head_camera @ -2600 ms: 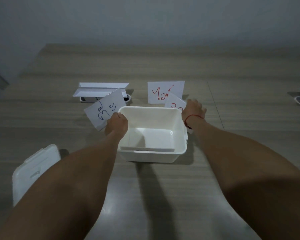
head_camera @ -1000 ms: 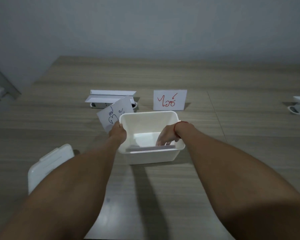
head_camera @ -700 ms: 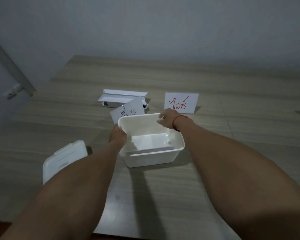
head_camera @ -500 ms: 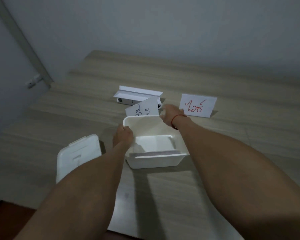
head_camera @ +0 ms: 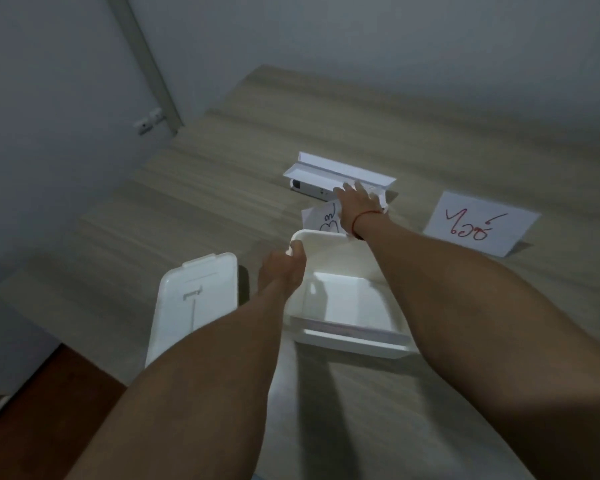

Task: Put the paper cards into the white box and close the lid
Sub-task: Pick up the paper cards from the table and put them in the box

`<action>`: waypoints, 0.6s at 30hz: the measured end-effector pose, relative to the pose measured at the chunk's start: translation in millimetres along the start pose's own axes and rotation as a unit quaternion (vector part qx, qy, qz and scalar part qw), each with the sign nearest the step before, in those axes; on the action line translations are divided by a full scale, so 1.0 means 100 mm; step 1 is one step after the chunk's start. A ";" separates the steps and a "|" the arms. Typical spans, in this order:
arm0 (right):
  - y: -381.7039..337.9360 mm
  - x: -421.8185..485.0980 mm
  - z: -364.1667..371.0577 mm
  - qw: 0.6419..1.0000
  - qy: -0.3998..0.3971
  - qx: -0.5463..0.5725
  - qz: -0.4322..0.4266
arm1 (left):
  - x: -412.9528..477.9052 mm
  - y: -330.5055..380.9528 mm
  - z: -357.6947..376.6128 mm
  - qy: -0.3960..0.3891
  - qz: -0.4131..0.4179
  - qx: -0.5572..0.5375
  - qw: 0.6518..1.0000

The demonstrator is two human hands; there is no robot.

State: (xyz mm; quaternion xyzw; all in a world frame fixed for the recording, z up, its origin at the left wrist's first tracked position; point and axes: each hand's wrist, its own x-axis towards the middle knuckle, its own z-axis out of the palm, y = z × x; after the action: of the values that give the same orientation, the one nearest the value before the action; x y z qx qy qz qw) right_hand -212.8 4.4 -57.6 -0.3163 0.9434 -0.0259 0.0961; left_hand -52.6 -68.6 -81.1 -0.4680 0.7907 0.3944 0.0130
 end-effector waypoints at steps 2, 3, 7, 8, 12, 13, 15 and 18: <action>0.01 0.00 0.02 0.999 0.015 -0.048 0.003 | 0.01 0.00 0.00 -0.001 0.002 0.000 1.000; 0.01 -0.02 0.03 0.997 0.030 -0.068 0.006 | 0.01 0.00 0.00 -0.001 0.002 0.001 1.000; 0.02 -0.03 0.07 0.996 0.052 -0.077 0.000 | 0.02 0.01 0.00 -0.002 0.003 0.001 1.000; 0.02 -0.04 0.09 0.996 0.056 -0.065 -0.007 | 0.03 0.01 0.00 -0.002 0.002 0.002 1.000; 0.04 -0.15 0.07 0.994 0.100 -0.017 -0.030 | 0.00 0.02 0.00 -0.006 -0.001 0.012 1.000; 0.03 -0.19 0.03 0.992 0.120 -0.012 -0.032 | -0.02 0.03 0.00 -0.007 0.002 0.019 1.000; -0.01 -0.29 -0.10 0.985 0.168 0.004 -0.028 | -0.08 0.07 -0.02 -0.008 0.014 0.031 0.999; -0.05 -0.47 -0.41 0.975 0.219 0.045 -0.011 | -0.13 0.08 -0.05 -0.017 0.040 0.028 0.999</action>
State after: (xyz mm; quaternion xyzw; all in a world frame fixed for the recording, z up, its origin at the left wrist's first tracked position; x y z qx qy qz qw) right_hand -181.4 27.9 -9.3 -0.3087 0.9359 -0.1382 -0.0987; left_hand -49.3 -60.2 -67.9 -0.4289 0.8188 0.3808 0.0240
